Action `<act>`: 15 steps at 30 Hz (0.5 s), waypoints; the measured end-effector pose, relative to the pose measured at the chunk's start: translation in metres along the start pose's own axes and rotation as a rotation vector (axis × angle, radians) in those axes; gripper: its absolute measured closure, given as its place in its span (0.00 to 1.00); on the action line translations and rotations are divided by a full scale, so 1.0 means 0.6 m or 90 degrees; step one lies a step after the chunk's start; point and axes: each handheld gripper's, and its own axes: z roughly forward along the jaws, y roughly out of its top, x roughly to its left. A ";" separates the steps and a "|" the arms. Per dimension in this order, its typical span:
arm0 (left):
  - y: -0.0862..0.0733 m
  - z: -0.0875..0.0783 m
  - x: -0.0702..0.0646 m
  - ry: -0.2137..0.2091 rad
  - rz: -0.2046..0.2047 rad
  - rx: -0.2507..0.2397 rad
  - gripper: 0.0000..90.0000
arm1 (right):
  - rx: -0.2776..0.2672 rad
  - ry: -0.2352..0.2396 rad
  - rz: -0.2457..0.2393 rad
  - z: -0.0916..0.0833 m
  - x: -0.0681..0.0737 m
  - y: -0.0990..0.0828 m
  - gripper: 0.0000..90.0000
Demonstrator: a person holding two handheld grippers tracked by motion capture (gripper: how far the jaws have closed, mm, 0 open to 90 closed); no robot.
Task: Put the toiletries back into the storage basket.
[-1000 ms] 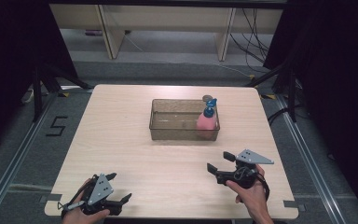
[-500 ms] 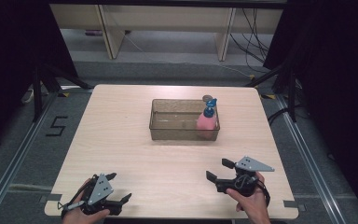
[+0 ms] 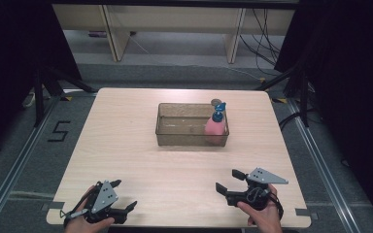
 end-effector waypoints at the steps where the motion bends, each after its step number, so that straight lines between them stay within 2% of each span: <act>1: 0.000 0.000 0.001 0.003 0.003 0.003 0.16 | -0.007 -0.002 -0.005 0.002 -0.001 -0.002 0.17; 2: 0.000 0.000 0.000 -0.002 0.001 -0.002 0.16 | -0.003 0.000 0.000 0.000 0.001 -0.002 0.17; 4: 0.000 0.000 0.000 -0.004 -0.001 -0.001 0.16 | 0.003 -0.013 -0.016 -0.002 -0.001 -0.004 0.17; 5: 0.000 0.000 0.000 -0.004 0.000 -0.001 0.16 | 0.005 -0.005 0.004 -0.003 0.004 -0.006 0.17; 6: 0.000 0.000 0.000 -0.004 0.000 -0.001 0.16 | 0.005 -0.006 -0.012 -0.005 0.001 -0.007 0.17; 8: 0.000 0.000 0.000 -0.003 0.001 -0.001 0.16 | 0.010 -0.001 -0.001 -0.006 0.002 -0.009 0.17; 9: 0.000 0.000 0.000 -0.003 0.000 -0.001 0.16 | 0.010 -0.003 -0.014 -0.008 0.001 -0.010 0.17; 11: 0.000 0.000 0.000 -0.001 0.001 0.000 0.16 | 0.014 0.006 -0.009 -0.012 0.002 -0.012 0.17; 12: -0.001 0.001 -0.001 0.009 -0.001 -0.006 0.16 | 0.022 0.002 0.004 -0.014 0.005 -0.014 0.17; 13: -0.001 0.001 -0.001 0.012 0.001 -0.007 0.16 | 0.012 0.003 -0.021 -0.012 0.001 -0.016 0.18; 14: 0.000 0.001 0.000 0.007 0.001 -0.006 0.16 | 0.014 0.002 -0.024 -0.013 0.002 -0.017 0.18; 15: 0.000 0.001 -0.001 0.008 0.000 -0.006 0.16 | 0.024 0.011 -0.014 -0.015 0.006 -0.018 0.18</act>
